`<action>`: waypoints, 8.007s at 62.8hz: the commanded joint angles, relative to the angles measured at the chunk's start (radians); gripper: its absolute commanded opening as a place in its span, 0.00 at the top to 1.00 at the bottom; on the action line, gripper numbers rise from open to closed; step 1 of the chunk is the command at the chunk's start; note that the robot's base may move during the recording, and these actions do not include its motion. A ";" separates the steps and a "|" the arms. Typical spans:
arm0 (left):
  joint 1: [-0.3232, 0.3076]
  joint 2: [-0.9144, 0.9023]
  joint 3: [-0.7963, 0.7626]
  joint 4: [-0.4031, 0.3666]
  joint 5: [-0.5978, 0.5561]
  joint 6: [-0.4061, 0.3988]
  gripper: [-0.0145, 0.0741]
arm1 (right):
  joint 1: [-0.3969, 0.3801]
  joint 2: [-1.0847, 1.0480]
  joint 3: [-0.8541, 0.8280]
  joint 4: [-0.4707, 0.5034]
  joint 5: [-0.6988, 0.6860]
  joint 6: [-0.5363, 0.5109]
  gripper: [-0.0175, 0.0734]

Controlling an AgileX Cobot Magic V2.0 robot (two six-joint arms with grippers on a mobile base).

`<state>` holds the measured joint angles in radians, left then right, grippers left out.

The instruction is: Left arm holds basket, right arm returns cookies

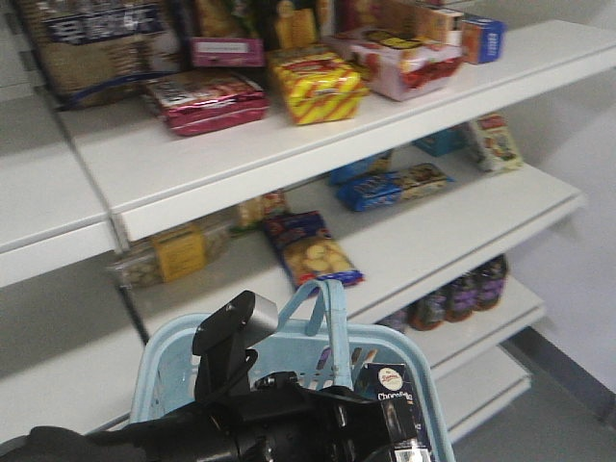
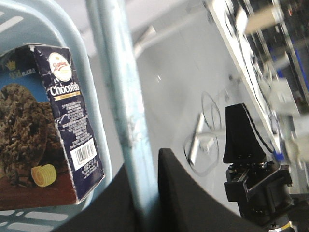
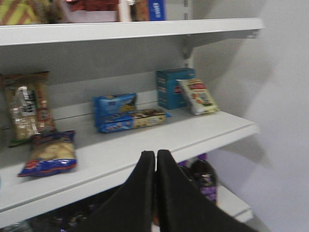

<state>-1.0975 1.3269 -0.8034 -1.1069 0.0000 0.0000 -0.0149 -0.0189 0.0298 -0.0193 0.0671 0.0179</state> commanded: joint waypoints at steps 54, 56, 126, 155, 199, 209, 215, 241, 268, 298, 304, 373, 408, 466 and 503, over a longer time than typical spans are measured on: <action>-0.004 -0.040 -0.033 0.010 -0.037 0.011 0.84 | 0.001 -0.010 0.001 -0.006 -0.078 -0.004 0.81; -0.004 -0.040 -0.033 0.010 -0.037 0.011 0.84 | 0.001 -0.010 0.001 -0.006 -0.078 -0.004 0.81; -0.004 -0.040 -0.033 0.010 -0.041 0.011 0.84 | 0.000 -0.010 0.001 -0.006 -0.077 -0.004 0.81; -0.004 -0.040 -0.033 0.010 -0.040 0.011 0.84 | 0.000 -0.010 0.001 -0.006 -0.078 -0.004 0.81; -0.004 -0.040 -0.033 0.010 -0.040 0.011 0.84 | 0.000 -0.008 -0.042 -0.006 -0.136 -0.004 0.81; -0.004 -0.040 -0.033 0.010 -0.040 0.011 0.84 | 0.000 0.065 -0.243 -0.006 -0.031 -0.004 0.81; -0.004 -0.040 -0.033 0.010 -0.040 0.011 0.84 | 0.000 0.155 -0.397 -0.012 0.099 -0.004 0.81; -0.004 -0.040 -0.033 0.010 -0.040 0.011 0.84 | 0.000 0.353 -0.626 -0.115 0.260 -0.055 0.70; -0.004 -0.040 -0.033 0.010 -0.040 0.011 0.84 | 0.000 0.353 -0.626 -0.104 0.243 -0.050 0.01; -0.004 -0.040 -0.033 0.010 -0.040 0.011 0.84 | 0.007 0.795 -0.928 0.374 0.760 -0.200 0.05; -0.004 -0.040 -0.033 0.010 -0.040 0.011 0.84 | 0.055 0.919 -0.972 0.471 0.836 -0.268 0.06; -0.004 -0.040 -0.033 0.010 -0.040 0.011 0.84 | 0.384 1.438 -1.022 0.624 0.792 -0.216 0.13; -0.004 -0.040 -0.033 0.010 -0.040 0.011 0.84 | 0.412 1.497 -1.022 0.513 0.798 -0.174 0.16; -0.004 -0.040 -0.033 0.010 -0.040 0.011 0.84 | 0.412 1.594 -1.022 0.472 0.778 -0.198 0.32; -0.004 -0.040 -0.033 0.010 -0.040 0.011 0.84 | 0.403 1.560 -1.103 0.464 0.860 -0.193 0.68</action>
<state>-1.0975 1.3269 -0.8015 -1.1079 0.0153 0.0000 0.4156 1.5199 -1.0262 0.4606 0.9804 -0.2200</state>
